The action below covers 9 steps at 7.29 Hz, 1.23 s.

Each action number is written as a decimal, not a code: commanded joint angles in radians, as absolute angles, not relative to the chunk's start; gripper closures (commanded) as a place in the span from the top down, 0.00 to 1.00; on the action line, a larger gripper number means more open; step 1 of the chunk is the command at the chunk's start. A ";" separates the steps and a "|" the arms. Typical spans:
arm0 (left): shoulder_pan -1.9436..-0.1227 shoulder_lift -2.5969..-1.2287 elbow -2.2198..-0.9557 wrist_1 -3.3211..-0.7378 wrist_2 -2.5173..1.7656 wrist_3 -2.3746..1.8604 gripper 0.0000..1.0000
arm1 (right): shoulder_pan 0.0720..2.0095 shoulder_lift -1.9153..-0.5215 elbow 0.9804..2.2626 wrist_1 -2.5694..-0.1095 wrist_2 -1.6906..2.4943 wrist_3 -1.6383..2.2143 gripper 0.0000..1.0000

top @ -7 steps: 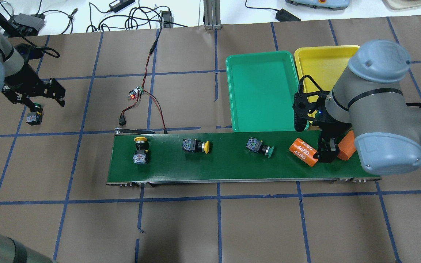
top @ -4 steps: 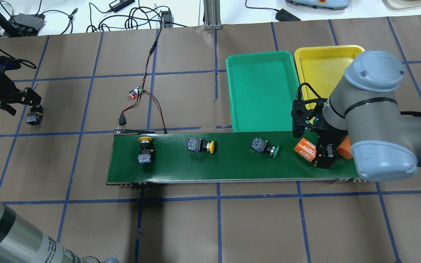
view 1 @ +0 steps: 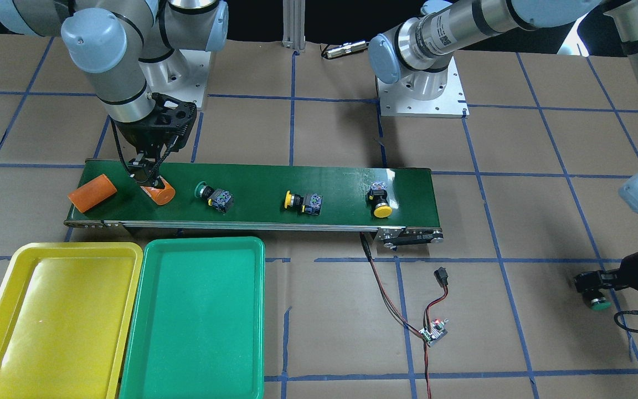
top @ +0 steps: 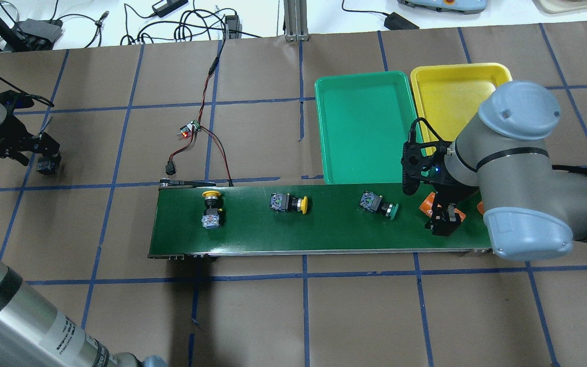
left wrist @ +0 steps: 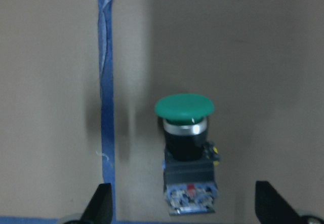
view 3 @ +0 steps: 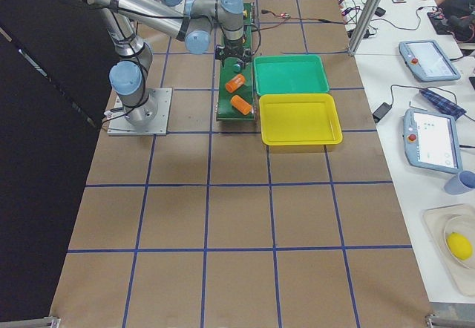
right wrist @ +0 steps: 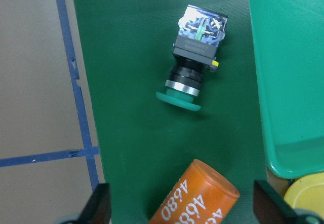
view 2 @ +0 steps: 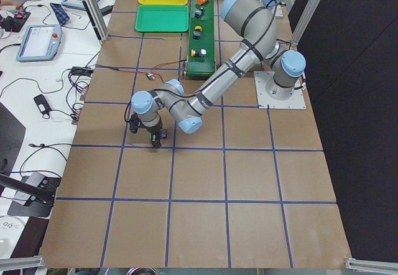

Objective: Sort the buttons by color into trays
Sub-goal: 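Grasp last green button left while right gripper reaches belt's green button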

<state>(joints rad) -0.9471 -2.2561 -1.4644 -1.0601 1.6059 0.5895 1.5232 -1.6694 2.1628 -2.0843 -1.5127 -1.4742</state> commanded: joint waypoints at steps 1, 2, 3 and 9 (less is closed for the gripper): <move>-0.946 -2.224 -1.499 -1.054 1.601 0.586 0.00 | 1.523 -1.660 2.172 -2.086 -1.523 -1.474 1.00; -0.956 -2.191 -1.509 -1.077 1.603 0.580 0.00 | 1.522 -1.637 2.171 -2.091 -1.526 -1.474 1.00; -0.969 -2.150 -1.509 -1.198 1.601 0.498 0.00 | 1.523 -1.637 2.174 -2.088 -1.513 -1.471 1.00; -1.299 -1.688 -1.846 -1.374 1.575 0.284 0.00 | 1.523 -1.569 2.220 -2.243 -1.526 -1.473 0.99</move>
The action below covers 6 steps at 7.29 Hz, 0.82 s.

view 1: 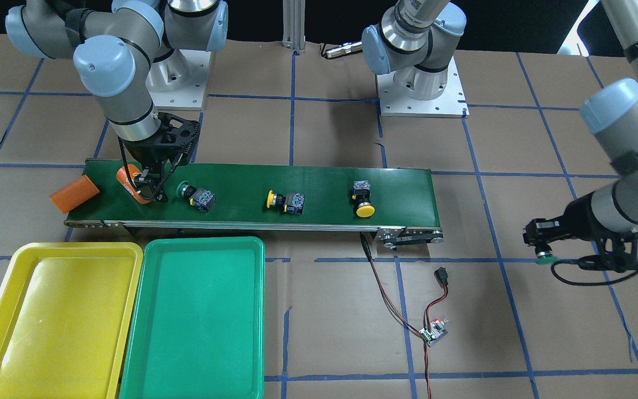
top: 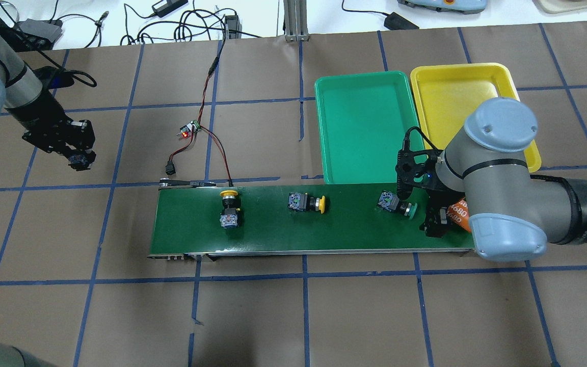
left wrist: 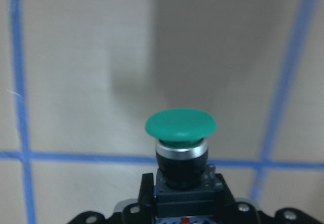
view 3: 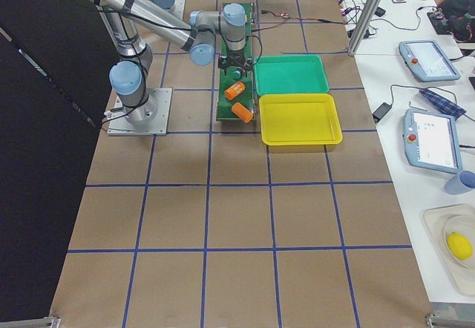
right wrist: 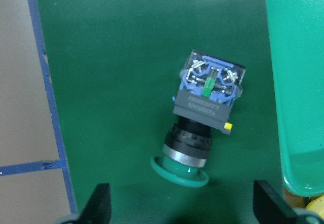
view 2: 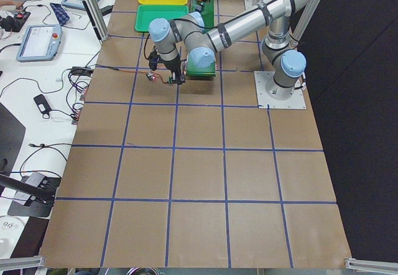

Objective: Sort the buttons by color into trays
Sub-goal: 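Place green button on belt left while right gripper lifts another green button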

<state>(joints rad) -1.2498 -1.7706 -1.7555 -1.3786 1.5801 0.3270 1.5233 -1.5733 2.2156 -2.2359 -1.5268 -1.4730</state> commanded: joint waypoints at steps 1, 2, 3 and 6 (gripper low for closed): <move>-1.349 -1.662 -1.891 -1.373 1.575 0.267 0.00 | 1.523 -1.566 2.220 -2.243 -1.528 -1.471 0.92; -1.415 -1.661 -1.925 -1.306 1.578 0.240 0.00 | 1.523 -1.562 2.220 -2.243 -1.529 -1.470 0.72; -1.463 -1.689 -1.951 -1.216 1.578 0.139 0.00 | 1.523 -1.556 2.221 -2.241 -1.532 -1.470 0.53; -1.483 -1.687 -2.003 -1.161 1.577 0.103 0.00 | 1.523 -1.551 2.209 -2.253 -1.532 -1.465 0.15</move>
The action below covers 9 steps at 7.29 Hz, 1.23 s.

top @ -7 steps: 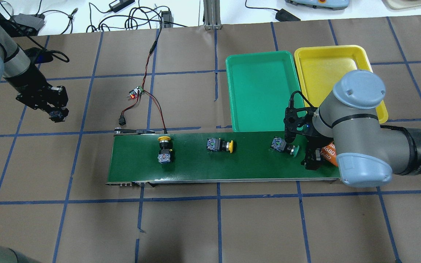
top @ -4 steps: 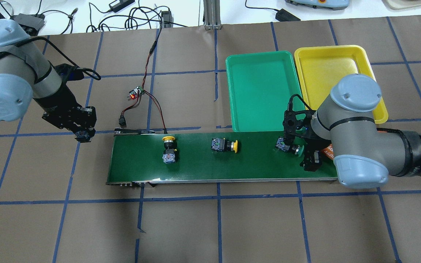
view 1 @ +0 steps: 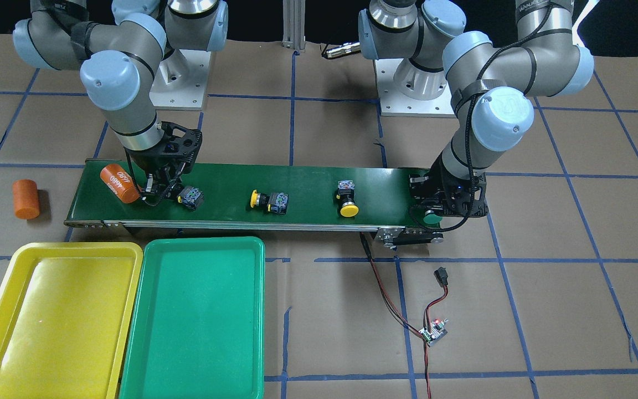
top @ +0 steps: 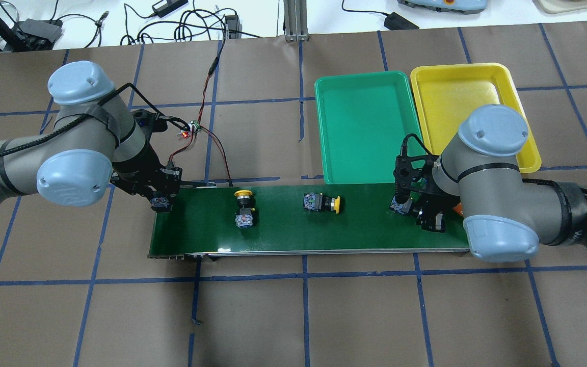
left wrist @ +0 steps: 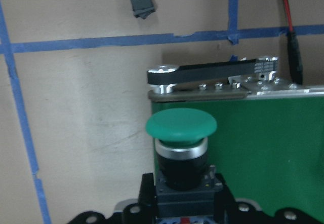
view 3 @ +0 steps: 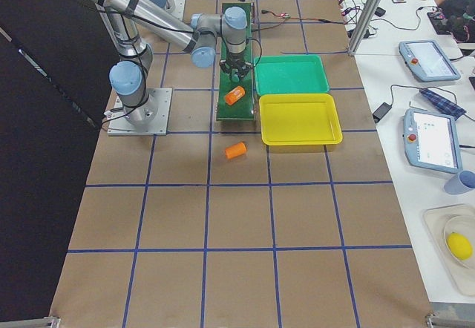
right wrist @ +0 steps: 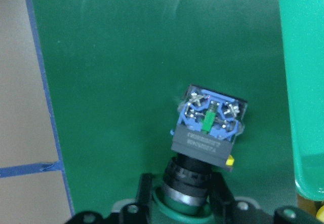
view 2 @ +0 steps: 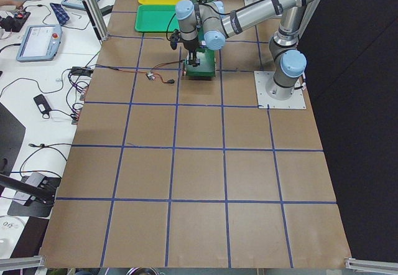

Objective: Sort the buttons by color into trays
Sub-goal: 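Place green button on belt left while right gripper lifts another green button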

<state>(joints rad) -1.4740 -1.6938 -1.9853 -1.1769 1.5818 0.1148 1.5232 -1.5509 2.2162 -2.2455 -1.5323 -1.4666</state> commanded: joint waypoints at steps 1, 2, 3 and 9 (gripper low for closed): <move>-1.496 -1.701 -2.017 -1.164 1.575 0.088 0.00 | 1.523 -1.551 2.183 -2.258 -1.546 -1.465 0.15; -1.494 -1.706 -2.029 -1.146 1.577 0.089 0.18 | 1.523 -1.543 2.134 -2.255 -1.575 -1.468 0.15; -1.500 -1.698 -2.029 -1.143 1.580 0.083 0.99 | 1.522 -1.501 2.064 -2.237 -1.598 -1.501 0.15; -1.499 -1.672 -1.507 -1.591 1.582 0.084 1.00 | 1.451 -1.304 1.870 -2.238 -1.541 -1.670 0.14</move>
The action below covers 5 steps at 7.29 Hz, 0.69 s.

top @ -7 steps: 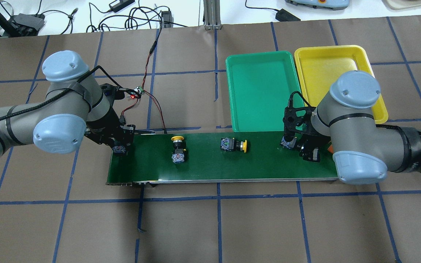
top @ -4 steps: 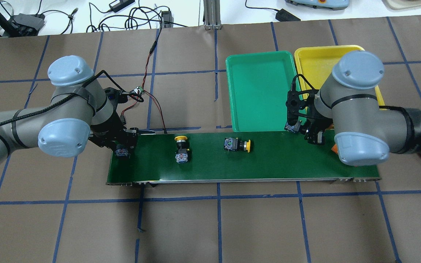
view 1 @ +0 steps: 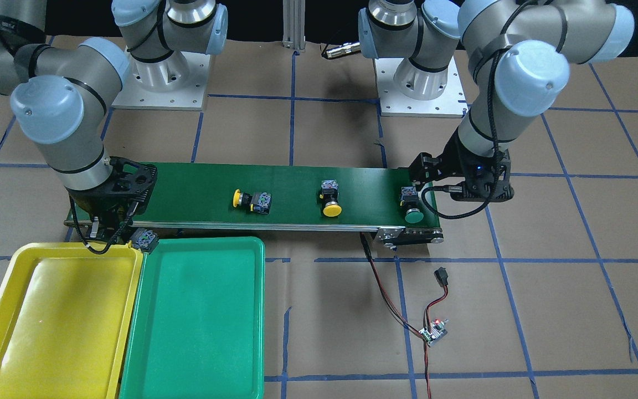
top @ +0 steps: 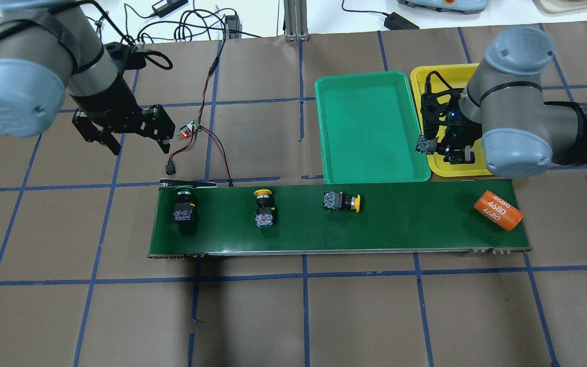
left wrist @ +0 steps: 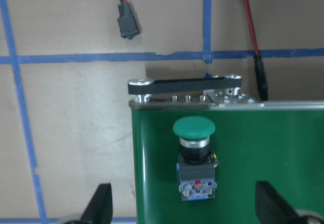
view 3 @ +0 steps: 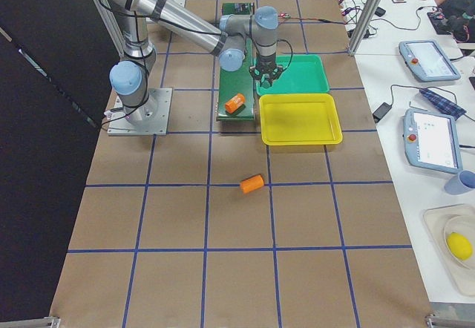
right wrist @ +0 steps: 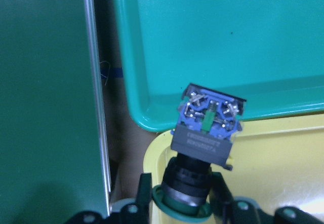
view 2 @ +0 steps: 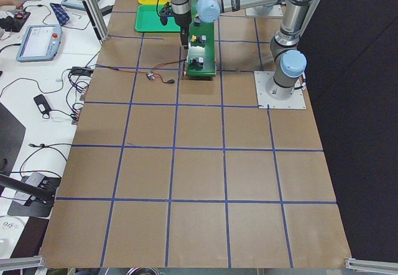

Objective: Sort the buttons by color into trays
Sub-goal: 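Lower the green button into the green tray and open the right gripper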

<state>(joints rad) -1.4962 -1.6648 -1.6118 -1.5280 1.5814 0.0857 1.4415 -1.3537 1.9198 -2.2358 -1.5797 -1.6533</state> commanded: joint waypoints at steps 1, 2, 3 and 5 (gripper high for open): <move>-1.503 -1.636 -1.465 -1.667 1.582 0.084 1.00 | 1.472 -1.257 1.791 -2.230 -1.546 -1.699 0.14; -1.522 -1.609 -1.466 -1.698 1.589 0.103 1.00 | 1.477 -1.214 1.720 -2.182 -1.551 -1.700 0.19; -1.532 -1.585 -1.473 -1.680 1.586 0.106 1.00 | 1.480 -1.203 1.680 -2.111 -1.543 -1.697 0.27; -1.505 -1.575 -1.503 -1.637 1.578 0.107 1.00 | 1.538 -1.207 1.664 -2.103 -1.557 -1.700 0.21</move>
<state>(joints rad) -1.5189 -1.5838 -1.4825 -1.6535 1.5816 0.1045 1.5070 -1.2087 1.6812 -2.1156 -1.5520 -1.6972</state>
